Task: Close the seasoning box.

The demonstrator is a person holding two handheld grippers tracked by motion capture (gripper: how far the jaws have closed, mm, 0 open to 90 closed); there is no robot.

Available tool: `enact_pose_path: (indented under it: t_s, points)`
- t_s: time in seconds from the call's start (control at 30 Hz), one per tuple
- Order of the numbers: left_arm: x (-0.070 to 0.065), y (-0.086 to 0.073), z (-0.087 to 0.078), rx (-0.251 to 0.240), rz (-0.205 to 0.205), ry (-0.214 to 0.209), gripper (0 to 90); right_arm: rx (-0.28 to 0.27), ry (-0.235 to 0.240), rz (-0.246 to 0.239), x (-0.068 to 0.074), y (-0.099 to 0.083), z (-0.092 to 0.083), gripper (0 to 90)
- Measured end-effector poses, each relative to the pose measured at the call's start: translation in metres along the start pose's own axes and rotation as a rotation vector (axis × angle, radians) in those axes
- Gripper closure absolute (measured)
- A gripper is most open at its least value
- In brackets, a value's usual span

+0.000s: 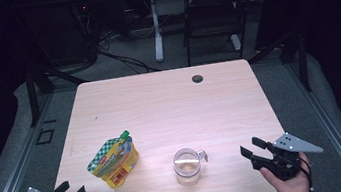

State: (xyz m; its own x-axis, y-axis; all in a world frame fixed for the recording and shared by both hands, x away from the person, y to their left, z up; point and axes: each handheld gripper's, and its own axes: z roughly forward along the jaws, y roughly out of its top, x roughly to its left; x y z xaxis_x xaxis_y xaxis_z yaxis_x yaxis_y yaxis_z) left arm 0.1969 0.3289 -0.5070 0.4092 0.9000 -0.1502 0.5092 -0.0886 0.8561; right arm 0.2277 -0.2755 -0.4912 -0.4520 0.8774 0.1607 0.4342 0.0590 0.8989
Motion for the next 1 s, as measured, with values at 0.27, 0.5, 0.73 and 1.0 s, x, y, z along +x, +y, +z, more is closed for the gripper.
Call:
enact_pose_path:
  t_s: [0.27, 0.5, 0.73, 1.0]
  points:
    - [0.021, 0.005, 0.014, -0.011, -0.016, 0.026, 41.0, -0.006, 0.003, 0.072, -0.020, -0.007, 0.001, 49.7]
    - [0.038, 0.012, 0.040, 0.010, -0.038, 0.036, 42.1, 0.010, -0.062, 0.067, -0.035, -0.012, 0.012, 45.1]
    - [0.053, 0.014, 0.059, -0.008, -0.056, 0.055, 39.3, 0.029, -0.147, 0.077, -0.057, -0.017, 0.013, 44.9]
    - [0.075, 0.006, 0.066, -0.058, -0.112, 0.075, 38.7, -0.059, -0.213, 0.205, -0.090, -0.024, -0.004, 43.0]
